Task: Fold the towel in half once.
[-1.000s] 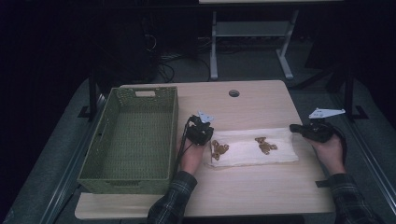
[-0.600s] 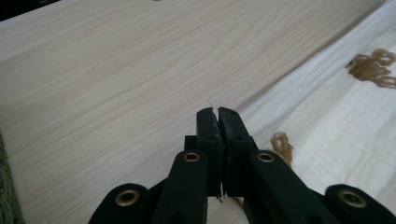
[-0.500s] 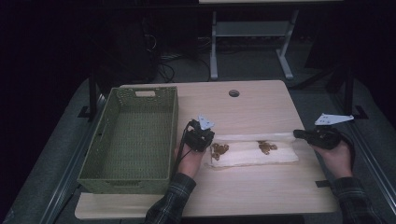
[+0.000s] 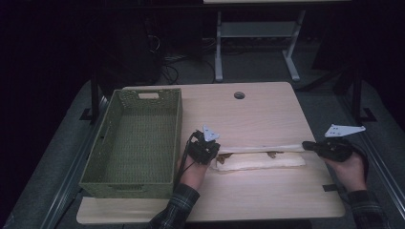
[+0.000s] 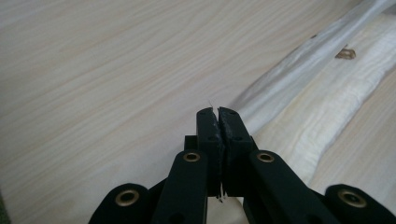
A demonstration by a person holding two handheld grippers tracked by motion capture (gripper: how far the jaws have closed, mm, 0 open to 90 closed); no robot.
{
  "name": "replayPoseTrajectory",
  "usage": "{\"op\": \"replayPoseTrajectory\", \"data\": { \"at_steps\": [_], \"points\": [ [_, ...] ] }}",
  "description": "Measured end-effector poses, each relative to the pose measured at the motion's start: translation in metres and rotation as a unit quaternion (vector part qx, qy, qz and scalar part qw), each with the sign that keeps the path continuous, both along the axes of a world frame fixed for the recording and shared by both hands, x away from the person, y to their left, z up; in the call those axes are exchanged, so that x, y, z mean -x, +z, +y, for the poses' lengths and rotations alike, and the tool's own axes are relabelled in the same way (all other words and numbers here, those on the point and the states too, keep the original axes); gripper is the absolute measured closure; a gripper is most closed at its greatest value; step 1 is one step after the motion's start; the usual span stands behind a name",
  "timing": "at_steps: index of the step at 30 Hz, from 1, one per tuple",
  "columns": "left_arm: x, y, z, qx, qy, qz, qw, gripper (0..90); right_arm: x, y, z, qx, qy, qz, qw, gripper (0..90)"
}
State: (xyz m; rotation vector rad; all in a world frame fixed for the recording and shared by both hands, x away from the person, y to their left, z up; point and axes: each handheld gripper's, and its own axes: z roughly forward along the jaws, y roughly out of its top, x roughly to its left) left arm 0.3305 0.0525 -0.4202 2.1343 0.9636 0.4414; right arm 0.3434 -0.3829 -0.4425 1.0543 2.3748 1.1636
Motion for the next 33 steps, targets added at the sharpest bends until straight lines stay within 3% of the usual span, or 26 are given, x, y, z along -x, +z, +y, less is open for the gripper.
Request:
{"op": "replayPoseTrajectory", "data": {
  "at_steps": [10,21,30,33],
  "points": [
    [0.012,-0.004,-0.001,-0.011,-0.015,0.007,0.9998,87.8,0.015,-0.002,0.0,0.008,0.009,0.003,0.9999,86.8],
    [0.018,-0.017,-0.002,-0.024,-0.031,0.037,0.9985,87.6,0.027,-0.013,-0.001,0.02,0.023,0.028,0.9992,86.3],
    [0.023,-0.03,-0.006,-0.045,-0.048,0.062,0.9959,86.6,0.033,-0.02,-0.002,0.021,0.034,0.048,0.9981,83.2],
    [0.023,-0.026,-0.004,-0.042,-0.047,0.06,0.9962,80.0,0.036,-0.019,-0.004,0.018,0.033,0.056,0.9978,78.0]
  ]
}}
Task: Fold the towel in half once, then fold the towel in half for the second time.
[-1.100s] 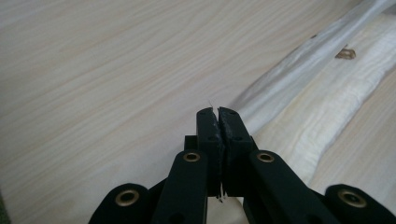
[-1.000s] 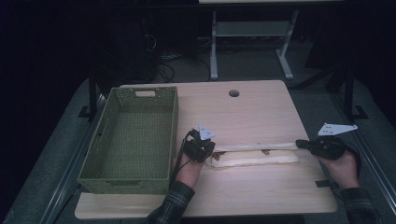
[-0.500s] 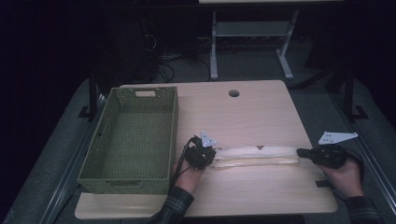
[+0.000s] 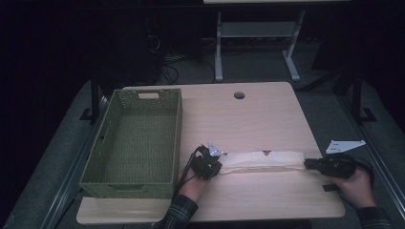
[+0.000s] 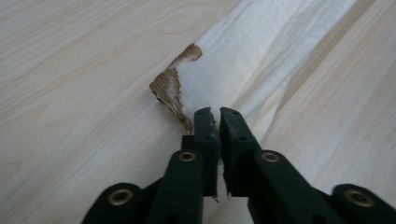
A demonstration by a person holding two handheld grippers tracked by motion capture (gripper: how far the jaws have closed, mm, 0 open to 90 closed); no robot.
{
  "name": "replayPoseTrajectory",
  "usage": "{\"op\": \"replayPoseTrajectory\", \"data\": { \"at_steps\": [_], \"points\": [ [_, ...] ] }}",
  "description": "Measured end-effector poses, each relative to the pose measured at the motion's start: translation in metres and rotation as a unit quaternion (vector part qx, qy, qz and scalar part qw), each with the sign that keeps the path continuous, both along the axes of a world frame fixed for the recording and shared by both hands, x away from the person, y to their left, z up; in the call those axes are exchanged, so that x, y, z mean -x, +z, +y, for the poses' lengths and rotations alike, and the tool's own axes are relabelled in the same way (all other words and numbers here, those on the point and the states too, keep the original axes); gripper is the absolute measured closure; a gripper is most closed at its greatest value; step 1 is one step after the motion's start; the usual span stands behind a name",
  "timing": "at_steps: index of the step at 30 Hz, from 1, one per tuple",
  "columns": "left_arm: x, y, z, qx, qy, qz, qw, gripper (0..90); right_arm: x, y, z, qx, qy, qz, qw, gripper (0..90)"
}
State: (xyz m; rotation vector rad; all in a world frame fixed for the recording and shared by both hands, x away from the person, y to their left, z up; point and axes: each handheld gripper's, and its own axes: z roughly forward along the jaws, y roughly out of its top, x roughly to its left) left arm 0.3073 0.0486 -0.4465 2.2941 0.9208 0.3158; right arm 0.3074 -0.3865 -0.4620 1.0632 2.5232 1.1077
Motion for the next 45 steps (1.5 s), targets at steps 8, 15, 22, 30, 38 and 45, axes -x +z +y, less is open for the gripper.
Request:
{"op": "replayPoseTrajectory", "data": {
  "at_steps": [8,15,22,30,38,45],
  "points": [
    [-0.002,0.012,0.003,0.035,-0.01,-0.001,0.9993,52.7,0.007,0.013,0.001,-0.041,0.003,0.0,0.9991,79.5],
    [-0.007,0.014,0.002,0.039,-0.023,-0.011,0.9989,41.4,0.009,0.007,0.017,-0.02,0.027,0.02,0.9992,89.8],
    [-0.011,0.016,-0.003,0.04,-0.031,-0.016,0.9986,35.3,0.003,-0.003,0.024,0.003,0.026,0.038,0.9989,89.9],
    [-0.016,0.019,-0.006,0.045,-0.031,-0.022,0.9983,34.9,-0.012,-0.005,0.024,0.015,0.019,0.03,0.9992,89.9],
    [-0.018,0.019,-0.009,0.046,-0.03,-0.022,0.9983,34.9,-0.036,-0.005,0.027,0.015,0.01,0.024,0.9995,90.0],
    [-0.02,0.02,-0.009,0.051,-0.027,-0.023,0.9981,34.9,-0.06,-0.006,0.033,0.014,0.005,0.022,0.9996,90.0]
  ]
}}
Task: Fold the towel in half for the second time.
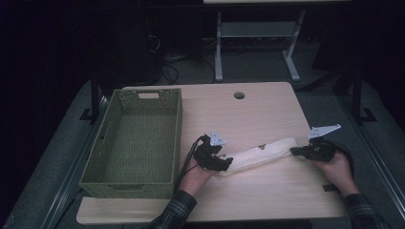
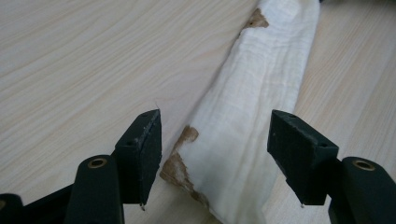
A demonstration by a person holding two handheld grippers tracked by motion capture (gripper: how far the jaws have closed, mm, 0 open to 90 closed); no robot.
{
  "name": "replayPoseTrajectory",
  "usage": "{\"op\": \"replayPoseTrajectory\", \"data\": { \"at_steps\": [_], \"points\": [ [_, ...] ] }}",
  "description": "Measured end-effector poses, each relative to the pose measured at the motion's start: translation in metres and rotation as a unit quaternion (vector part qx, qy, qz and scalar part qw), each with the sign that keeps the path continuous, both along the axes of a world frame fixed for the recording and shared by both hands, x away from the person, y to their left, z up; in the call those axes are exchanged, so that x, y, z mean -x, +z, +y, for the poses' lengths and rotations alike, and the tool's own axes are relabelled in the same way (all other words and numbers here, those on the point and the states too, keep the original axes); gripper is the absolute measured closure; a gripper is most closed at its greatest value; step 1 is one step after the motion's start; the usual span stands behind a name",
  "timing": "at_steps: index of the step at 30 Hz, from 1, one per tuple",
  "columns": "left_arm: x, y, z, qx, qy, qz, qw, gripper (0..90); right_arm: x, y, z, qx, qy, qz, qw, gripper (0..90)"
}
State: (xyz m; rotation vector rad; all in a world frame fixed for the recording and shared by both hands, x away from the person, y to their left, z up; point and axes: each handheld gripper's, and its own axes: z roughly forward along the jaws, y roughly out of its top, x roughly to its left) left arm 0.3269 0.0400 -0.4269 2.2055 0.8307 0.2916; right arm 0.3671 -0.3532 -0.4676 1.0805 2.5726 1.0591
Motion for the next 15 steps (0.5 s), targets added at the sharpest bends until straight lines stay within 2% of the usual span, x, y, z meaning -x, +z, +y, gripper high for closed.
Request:
{"op": "replayPoseTrajectory", "data": {
  "at_steps": [10,13,15],
  "points": [
    [-0.004,-0.001,0.0,0.005,0.004,0.001,1.0,35.7,-0.031,-0.002,0.015,0.004,-0.002,-0.011,0.9999,90.0],
    [-0.007,-0.003,0.0,0.002,0.004,0.0,1.0,40.7,-0.035,-0.003,0.019,0.0,-0.003,-0.014,0.9999,89.9],
    [-0.01,-0.006,-0.001,-0.007,0.004,-0.007,1.0,47.8,-0.033,-0.001,0.018,0.002,-0.001,-0.018,0.9998,88.9]
  ]
}}
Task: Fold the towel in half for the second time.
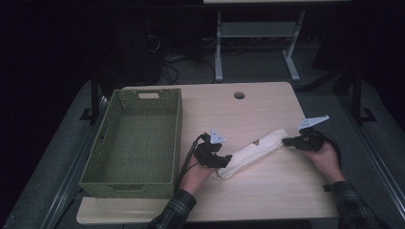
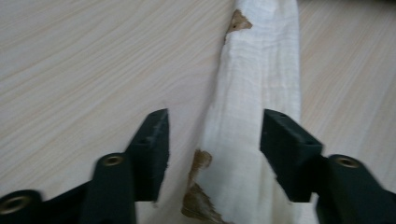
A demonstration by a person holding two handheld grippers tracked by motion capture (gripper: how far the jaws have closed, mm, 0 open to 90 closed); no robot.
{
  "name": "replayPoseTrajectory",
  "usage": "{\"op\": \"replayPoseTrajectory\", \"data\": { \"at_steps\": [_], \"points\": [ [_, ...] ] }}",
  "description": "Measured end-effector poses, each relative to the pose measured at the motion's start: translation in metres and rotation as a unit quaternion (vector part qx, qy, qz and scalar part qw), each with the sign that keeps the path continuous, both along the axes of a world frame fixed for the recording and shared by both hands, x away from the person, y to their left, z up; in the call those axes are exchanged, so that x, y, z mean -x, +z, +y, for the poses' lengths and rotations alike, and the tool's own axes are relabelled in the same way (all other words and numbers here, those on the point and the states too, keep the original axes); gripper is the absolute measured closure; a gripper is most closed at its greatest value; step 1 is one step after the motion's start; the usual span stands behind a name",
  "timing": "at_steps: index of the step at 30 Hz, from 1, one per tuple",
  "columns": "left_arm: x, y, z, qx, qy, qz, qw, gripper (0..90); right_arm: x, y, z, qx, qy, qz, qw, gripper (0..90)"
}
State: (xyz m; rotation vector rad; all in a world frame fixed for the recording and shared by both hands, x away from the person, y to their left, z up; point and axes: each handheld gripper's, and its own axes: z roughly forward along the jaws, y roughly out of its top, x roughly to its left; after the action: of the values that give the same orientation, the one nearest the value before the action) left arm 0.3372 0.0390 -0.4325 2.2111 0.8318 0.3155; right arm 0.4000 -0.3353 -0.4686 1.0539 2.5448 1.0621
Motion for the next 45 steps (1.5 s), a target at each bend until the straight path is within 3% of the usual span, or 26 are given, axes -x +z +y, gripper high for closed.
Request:
{"op": "replayPoseTrajectory", "data": {
  "at_steps": [6,11,14,22,29,33,37,42,44,45],
  "points": [
    [-0.013,-0.01,-0.005,-0.02,0.012,0.007,0.9997,74.4,0.013,0.01,-0.009,-0.01,-0.011,-0.018,0.9997,74.9],
    [-0.026,-0.019,-0.01,-0.04,0.003,0.021,0.999,87.6,0.018,0.016,-0.016,-0.023,-0.022,-0.031,0.999,68.9],
    [-0.025,-0.021,-0.013,-0.042,-0.013,0.037,0.9984,89.3,0.018,0.017,-0.018,-0.028,-0.025,-0.038,0.9986,64.6],
    [-0.012,-0.023,-0.018,-0.04,-0.047,0.055,0.9966,89.4,0.018,0.02,-0.017,-0.034,-0.021,-0.044,0.9982,55.2],
    [0.009,-0.021,-0.018,-0.028,-0.08,0.077,0.9934,89.4,0.018,0.02,-0.016,-0.034,-0.018,-0.043,0.9983,50.6],
    [0.022,-0.021,-0.022,-0.027,-0.103,0.085,0.9907,89.4,0.018,0.02,-0.014,-0.034,-0.017,-0.044,0.9983,49.4],
    [0.036,-0.021,-0.03,-0.024,-0.135,0.089,0.9864,89.4,0.017,0.019,-0.012,-0.032,-0.012,-0.044,0.9984,48.5],
    [0.05,-0.021,-0.044,-0.024,-0.179,0.096,0.9789,89.4,0.017,0.019,-0.008,-0.03,-0.011,-0.041,0.9986,47.7],
    [0.055,-0.022,-0.051,-0.019,-0.191,0.094,0.9768,89.3,0.016,0.018,-0.007,-0.028,-0.007,-0.042,0.9987,47.3],
    [0.056,-0.021,-0.053,-0.026,-0.198,0.091,0.9756,88.7,0.016,0.018,-0.006,-0.029,-0.007,-0.041,0.9987,47.3]
  ]
}}
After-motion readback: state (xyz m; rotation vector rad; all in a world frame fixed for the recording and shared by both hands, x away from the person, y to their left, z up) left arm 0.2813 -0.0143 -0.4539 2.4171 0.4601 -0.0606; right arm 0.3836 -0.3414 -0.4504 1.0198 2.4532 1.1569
